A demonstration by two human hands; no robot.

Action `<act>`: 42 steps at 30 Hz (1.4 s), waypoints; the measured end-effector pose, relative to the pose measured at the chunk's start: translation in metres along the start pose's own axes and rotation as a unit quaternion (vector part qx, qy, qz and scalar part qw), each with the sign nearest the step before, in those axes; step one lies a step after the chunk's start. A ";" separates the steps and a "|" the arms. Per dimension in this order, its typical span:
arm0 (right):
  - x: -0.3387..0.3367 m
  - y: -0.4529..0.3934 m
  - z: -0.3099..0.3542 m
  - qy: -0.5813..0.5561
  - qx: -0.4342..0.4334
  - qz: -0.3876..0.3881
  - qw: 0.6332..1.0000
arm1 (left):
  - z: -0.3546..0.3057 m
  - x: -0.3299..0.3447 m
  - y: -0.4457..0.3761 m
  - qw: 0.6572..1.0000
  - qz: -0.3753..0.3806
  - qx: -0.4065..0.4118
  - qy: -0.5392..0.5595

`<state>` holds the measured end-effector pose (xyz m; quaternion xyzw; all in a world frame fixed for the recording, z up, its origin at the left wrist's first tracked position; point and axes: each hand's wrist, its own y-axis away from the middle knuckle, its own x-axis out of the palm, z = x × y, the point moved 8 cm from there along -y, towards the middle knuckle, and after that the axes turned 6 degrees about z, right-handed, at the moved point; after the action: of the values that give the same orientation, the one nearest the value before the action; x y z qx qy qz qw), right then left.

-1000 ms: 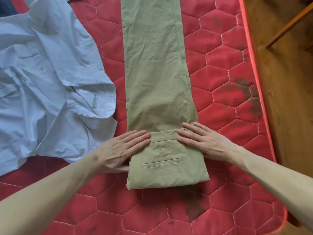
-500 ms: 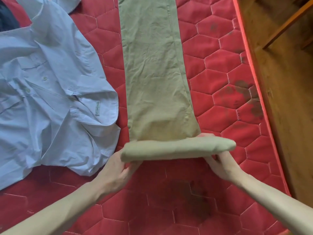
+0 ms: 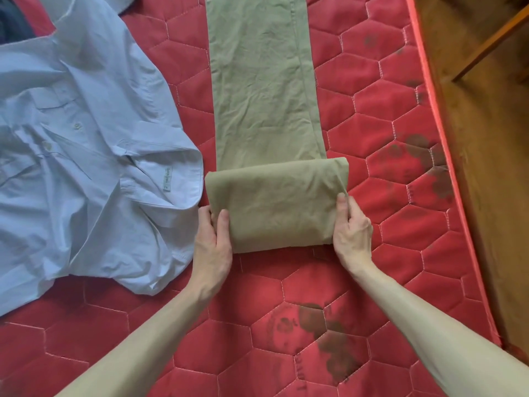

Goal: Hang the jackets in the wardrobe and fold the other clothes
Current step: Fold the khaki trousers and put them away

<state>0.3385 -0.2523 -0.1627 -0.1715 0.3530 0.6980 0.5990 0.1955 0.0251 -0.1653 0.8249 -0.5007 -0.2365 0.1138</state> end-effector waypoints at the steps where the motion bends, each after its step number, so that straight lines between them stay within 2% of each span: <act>1: 0.002 -0.005 -0.004 -0.010 0.033 -0.014 0.999 | 0.002 0.000 -0.006 1.000 -0.006 -0.013 -0.006; 4: -0.001 -0.016 -0.012 -0.018 0.092 -0.062 0.994 | 0.007 -0.004 -0.023 0.999 -0.022 -0.038 -0.017; 7: -0.006 -0.018 -0.012 0.007 0.090 -0.086 0.992 | 0.004 -0.007 -0.027 0.998 -0.035 -0.045 -0.029; 9: -0.011 -0.015 -0.005 0.061 0.065 -0.107 0.990 | -0.005 -0.012 -0.021 0.993 -0.068 -0.036 -0.088; 11: -0.015 -0.010 0.017 0.106 -0.033 -0.130 0.985 | -0.021 -0.017 -0.013 0.976 -0.117 -0.002 -0.184; 13: -0.009 -0.006 0.040 0.155 -0.164 -0.103 0.969 | -0.042 -0.010 -0.010 0.946 -0.115 0.104 -0.284; 15: 0.010 -0.001 0.054 0.218 -0.278 -0.021 0.935 | -0.056 0.012 -0.010 0.889 -0.052 0.227 -0.395; 17: 0.031 0.001 0.056 0.270 -0.341 0.067 0.898 | -0.052 0.031 -0.013 0.841 0.017 0.281 -0.462; 18: 0.037 0.001 0.054 0.287 -0.350 0.094 0.887 | -0.046 0.036 -0.015 0.826 0.040 0.286 -0.484; 20: 0.043 -0.002 0.048 0.290 -0.336 0.116 0.888 | -0.036 0.041 -0.020 0.810 0.062 0.285 -0.509; 24: 0.048 -0.008 0.040 0.294 -0.290 0.111 0.904 | -0.025 0.043 -0.027 0.792 0.076 0.284 -0.535; 27: 0.052 -0.010 0.037 0.332 -0.274 0.124 0.894 | -0.025 0.047 -0.029 0.776 0.093 0.282 -0.557; 35: 0.043 0.004 0.033 0.381 -0.357 0.149 0.840 | -0.029 0.058 -0.009 0.731 0.143 0.294 -0.599; 39: 0.036 0.015 0.026 0.384 -0.391 0.175 0.818 | -0.025 0.065 -0.001 0.733 0.132 0.258 -0.616; 42: 0.032 0.018 0.026 0.400 -0.397 0.203 0.801 | -0.030 0.073 0.002 0.717 0.117 0.233 -0.647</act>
<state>0.3188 -0.2120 -0.1610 -0.5824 0.2800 0.7522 0.1288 0.2377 -0.0411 -0.1584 0.4065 -0.5839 -0.5731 -0.4067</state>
